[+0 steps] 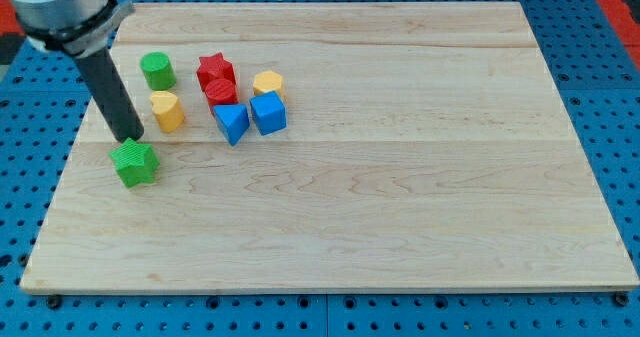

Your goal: Move the green circle yellow heart and green circle near to the left side of the red blocks

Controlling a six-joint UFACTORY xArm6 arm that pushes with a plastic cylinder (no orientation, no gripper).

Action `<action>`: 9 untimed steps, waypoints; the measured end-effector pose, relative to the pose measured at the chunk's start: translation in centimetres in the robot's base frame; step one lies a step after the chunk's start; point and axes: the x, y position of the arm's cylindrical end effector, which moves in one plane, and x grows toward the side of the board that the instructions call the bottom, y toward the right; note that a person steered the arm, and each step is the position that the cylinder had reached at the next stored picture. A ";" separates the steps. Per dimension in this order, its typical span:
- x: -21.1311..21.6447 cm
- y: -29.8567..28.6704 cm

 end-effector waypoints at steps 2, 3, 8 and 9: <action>-3.2 2.3; -4.6 2.4; 5.5 1.5; 4.7 5.3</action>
